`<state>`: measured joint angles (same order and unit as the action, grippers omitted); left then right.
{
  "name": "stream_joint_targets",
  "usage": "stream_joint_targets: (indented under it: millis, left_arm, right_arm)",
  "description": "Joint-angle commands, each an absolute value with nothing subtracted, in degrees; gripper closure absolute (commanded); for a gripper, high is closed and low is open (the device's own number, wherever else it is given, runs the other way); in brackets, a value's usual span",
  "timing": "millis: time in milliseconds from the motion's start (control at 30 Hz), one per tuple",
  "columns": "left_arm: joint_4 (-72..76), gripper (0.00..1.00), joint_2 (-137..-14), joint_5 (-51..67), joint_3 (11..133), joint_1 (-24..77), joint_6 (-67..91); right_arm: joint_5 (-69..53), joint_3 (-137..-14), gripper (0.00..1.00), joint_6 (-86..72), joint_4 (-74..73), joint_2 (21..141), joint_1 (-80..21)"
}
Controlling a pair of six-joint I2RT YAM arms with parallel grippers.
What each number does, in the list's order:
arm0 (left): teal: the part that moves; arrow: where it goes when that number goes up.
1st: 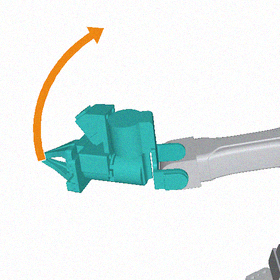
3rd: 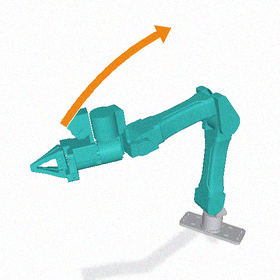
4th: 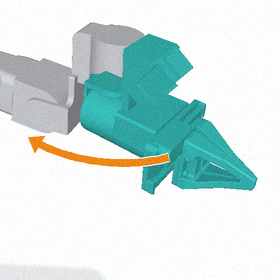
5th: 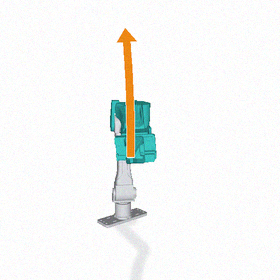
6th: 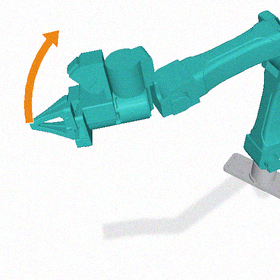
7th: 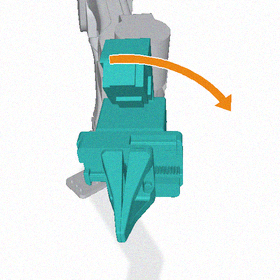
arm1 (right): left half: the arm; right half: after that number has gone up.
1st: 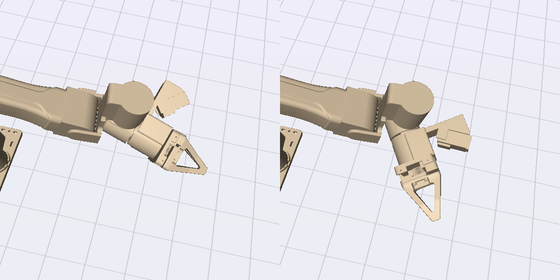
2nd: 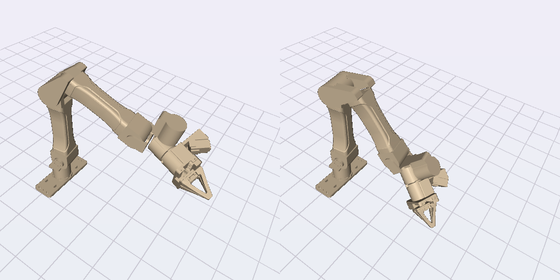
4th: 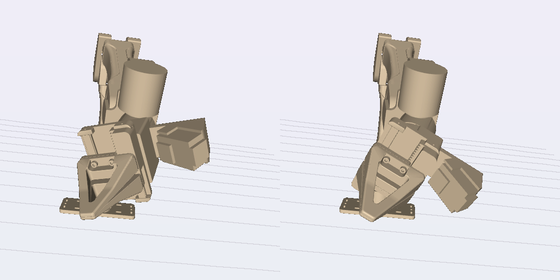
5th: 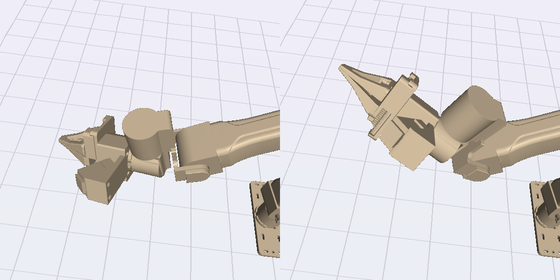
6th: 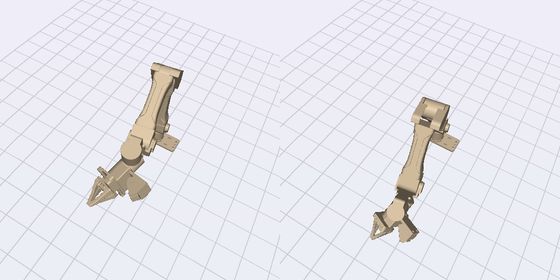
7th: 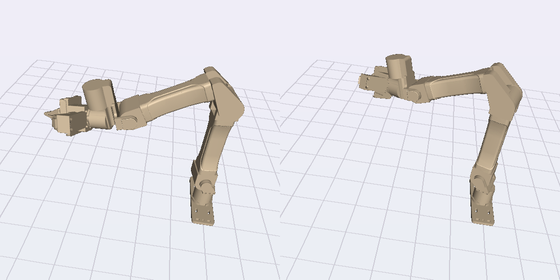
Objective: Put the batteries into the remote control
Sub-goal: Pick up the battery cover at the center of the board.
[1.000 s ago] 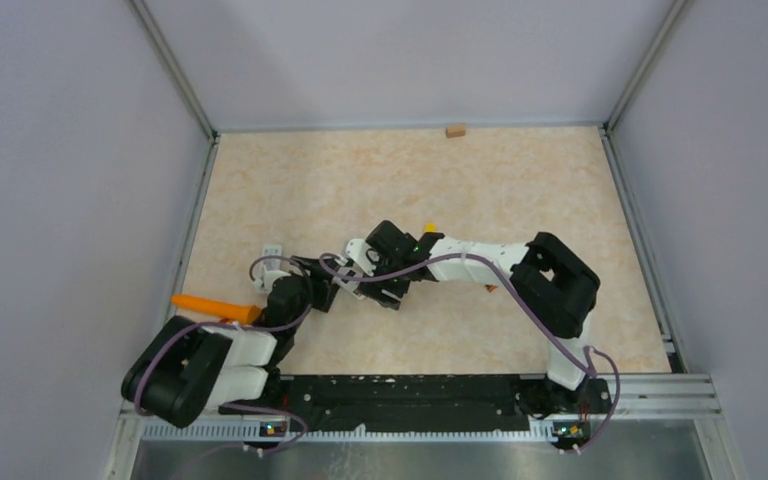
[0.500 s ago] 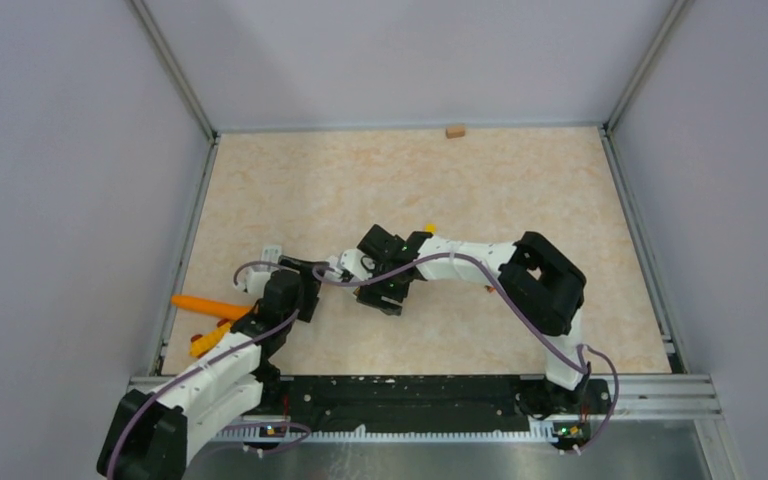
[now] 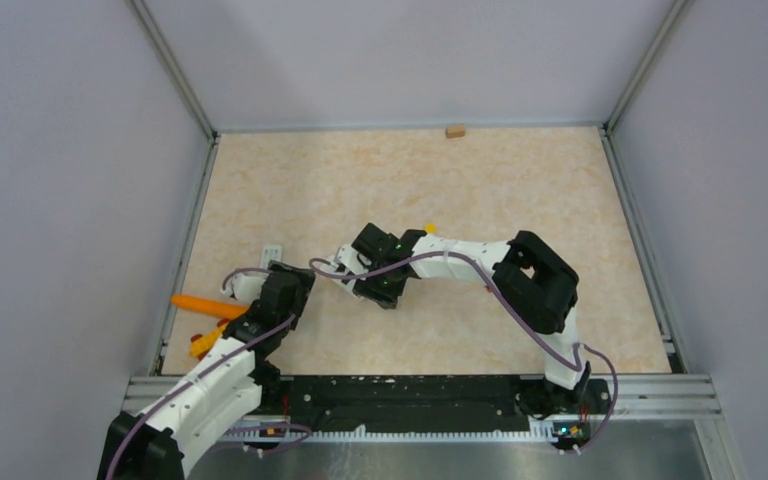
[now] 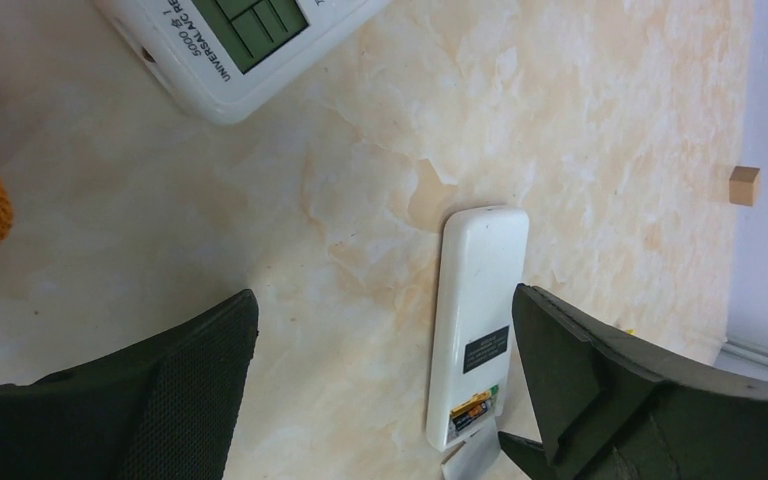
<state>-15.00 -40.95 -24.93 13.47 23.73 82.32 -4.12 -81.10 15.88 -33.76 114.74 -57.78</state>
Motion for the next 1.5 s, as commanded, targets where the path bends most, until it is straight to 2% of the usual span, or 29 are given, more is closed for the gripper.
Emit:
stream_joint_targets:
  millis: [0,167,300,400,533,633,833,900,1033,1300,1367,1467]
  left_arm:
    - [-18.1,0.01,-39.7,-26.7,16.3,23.7,80.6]
    - [-11.8,0.02,-39.8,-19.2,18.5,23.7,70.7]
    - [-6.6,0.14,-43.4,-5.8,21.8,23.7,62.7]
    - [-4.9,0.18,-46.7,4.5,24.5,23.6,60.0]
    - [1.3,0.14,-50.2,17.0,27.4,23.3,57.1]
    - [3.9,0.12,-51.2,22.2,28.7,23.2,56.4]
    - [9.4,0.16,-50.1,26.6,27.1,22.6,58.1]
    - [11.0,0.22,-50.8,28.4,27.0,22.6,58.9]
    - [11.9,0.41,-52.8,31.0,27.2,22.5,59.6]
    - [12.8,0.69,-55.0,33.8,27.6,22.1,60.6]
    - [13.6,0.79,-55.7,35.0,27.7,22.0,61.1]
    - [15.6,1.0,-56.9,37.5,27.8,21.8,61.2]
  right_arm:
    - [-1.0,-82.8,0.66,13.8,-32.0,114.2,-58.3]
    - [-3.0,-79.1,0.66,11.6,-26.9,106.1,-57.0]
    - [-5.5,-72.8,0.66,9.1,-19.6,97.7,-55.4]
    - [-5.9,-68.7,0.65,8.1,-15.4,92.6,-55.2]
    - [-7.8,-65.2,0.65,7.3,-12.2,87.7,-55.2]
    - [-9.5,-64.5,0.65,6.5,-11.4,85.3,-55.2]
    - [-10.9,-65.0,0.65,5.4,-11.8,84.1,-55.2]
    - [-11.3,-65.1,0.65,5.1,-11.4,83.9,-55.2]
    - [-11.8,-65.4,0.65,4.9,-11.2,83.8,-55.2]
    - [-11.6,-66.2,0.65,4.5,-10.5,84.2,-55.0]
    - [-11.7,-66.2,0.65,4.2,-10.3,84.3,-55.0]
    - [-11.9,-66.1,0.65,2.8,-9.8,84.3,-54.5]
